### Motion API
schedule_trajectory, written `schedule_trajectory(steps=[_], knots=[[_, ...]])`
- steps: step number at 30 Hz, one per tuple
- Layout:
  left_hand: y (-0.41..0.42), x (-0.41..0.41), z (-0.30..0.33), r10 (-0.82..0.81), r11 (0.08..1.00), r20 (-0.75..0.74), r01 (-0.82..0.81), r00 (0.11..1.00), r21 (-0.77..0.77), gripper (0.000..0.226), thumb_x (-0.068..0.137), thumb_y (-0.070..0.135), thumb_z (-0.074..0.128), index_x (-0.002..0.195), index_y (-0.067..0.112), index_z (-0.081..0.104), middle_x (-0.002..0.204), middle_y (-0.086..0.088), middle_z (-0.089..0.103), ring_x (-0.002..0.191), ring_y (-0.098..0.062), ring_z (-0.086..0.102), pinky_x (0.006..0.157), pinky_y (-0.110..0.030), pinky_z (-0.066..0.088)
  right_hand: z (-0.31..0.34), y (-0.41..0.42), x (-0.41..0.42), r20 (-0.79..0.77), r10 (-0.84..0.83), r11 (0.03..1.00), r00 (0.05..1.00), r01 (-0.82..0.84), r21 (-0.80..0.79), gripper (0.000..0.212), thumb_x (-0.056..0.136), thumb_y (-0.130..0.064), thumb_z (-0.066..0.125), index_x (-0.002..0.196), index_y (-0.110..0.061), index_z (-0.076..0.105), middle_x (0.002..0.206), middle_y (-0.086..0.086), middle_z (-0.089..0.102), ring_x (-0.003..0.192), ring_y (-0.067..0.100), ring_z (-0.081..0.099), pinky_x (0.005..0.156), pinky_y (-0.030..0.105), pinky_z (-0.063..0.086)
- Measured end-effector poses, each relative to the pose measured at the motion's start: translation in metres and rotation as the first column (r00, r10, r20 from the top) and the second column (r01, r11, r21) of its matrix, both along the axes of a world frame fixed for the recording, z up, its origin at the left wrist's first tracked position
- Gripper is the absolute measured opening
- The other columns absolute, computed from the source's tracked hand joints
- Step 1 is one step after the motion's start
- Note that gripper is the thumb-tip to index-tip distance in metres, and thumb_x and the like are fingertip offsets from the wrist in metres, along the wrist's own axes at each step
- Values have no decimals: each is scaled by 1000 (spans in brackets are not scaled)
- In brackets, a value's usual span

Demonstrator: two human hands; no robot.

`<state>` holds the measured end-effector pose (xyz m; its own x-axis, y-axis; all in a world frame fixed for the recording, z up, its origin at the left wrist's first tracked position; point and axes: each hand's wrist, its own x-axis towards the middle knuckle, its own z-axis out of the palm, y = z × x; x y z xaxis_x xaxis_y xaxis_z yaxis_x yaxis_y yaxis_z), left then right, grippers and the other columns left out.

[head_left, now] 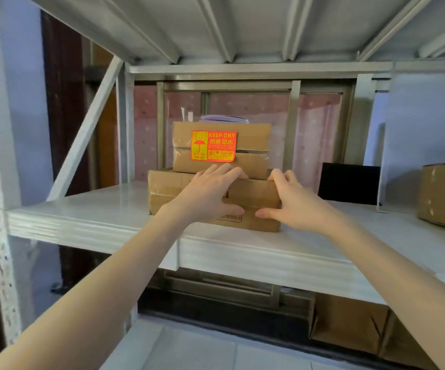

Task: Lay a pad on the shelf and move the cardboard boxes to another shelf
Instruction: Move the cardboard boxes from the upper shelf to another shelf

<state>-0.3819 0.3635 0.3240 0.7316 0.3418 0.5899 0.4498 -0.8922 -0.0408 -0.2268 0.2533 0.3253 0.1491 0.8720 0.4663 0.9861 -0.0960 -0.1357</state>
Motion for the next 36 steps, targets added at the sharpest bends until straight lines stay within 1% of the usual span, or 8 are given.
schedule_trajectory(steps=[5,8,12,18,23,28,33,36], knots=[[42,-31,5,-2,999,-32,1,999,-36,59,79,40,69,127,24,42,133,2,44,123,-19,37,101,-40,33,0,45,-32,22,-16,1000,1000,16,-14,56,81,-45,64,117,-17,30,120,9,36,73,18,51,51,21,33],[66,-45,4,-9,1000,-30,8,1000,-29,59,78,41,70,127,23,42,132,2,44,122,-19,37,99,-41,35,1,66,-47,29,-33,999,999,34,-25,54,81,-46,63,113,-18,29,117,10,35,68,15,47,50,22,31],[95,-64,3,-14,1000,-8,14,1000,-21,59,77,42,70,125,22,42,130,1,45,121,-20,38,97,-40,35,0,96,-65,41,-58,997,997,60,-48,53,82,-46,62,113,-18,28,122,14,33,75,25,51,54,30,35],[133,-83,4,-14,1000,3,14,1000,-10,58,78,41,70,125,21,43,129,0,45,120,-21,39,97,-41,34,3,135,-84,35,-57,996,998,59,-71,53,83,-46,61,112,-19,27,123,15,32,77,27,53,55,29,35],[165,-97,1,-13,1000,7,14,1000,-26,58,77,39,71,124,20,44,129,-1,46,116,-23,41,100,-41,36,2,163,-101,76,-39,997,996,43,-61,51,85,-44,59,114,-17,26,122,16,32,61,17,44,48,23,27],[185,-106,0,-17,999,3,17,1000,-46,57,77,37,72,124,19,44,131,-2,45,116,-24,41,101,-43,35,2,183,-109,89,-37,994,995,46,-95,55,87,-44,57,120,-15,25,131,20,28,69,24,45,47,23,25],[189,-106,-2,14,999,-5,-15,1000,-50,58,79,37,70,126,20,42,131,-3,44,115,-24,40,100,-40,33,2,189,-110,87,-30,992,996,40,-116,56,87,-44,56,123,-15,24,137,23,24,64,22,44,47,24,25],[184,-106,-2,33,998,-17,-34,999,-47,59,79,37,70,128,19,41,131,-4,44,115,-25,42,98,-40,33,3,186,-107,78,-17,992,997,26,-125,59,87,-46,56,126,-16,23,137,21,26,78,27,49,54,28,37]])
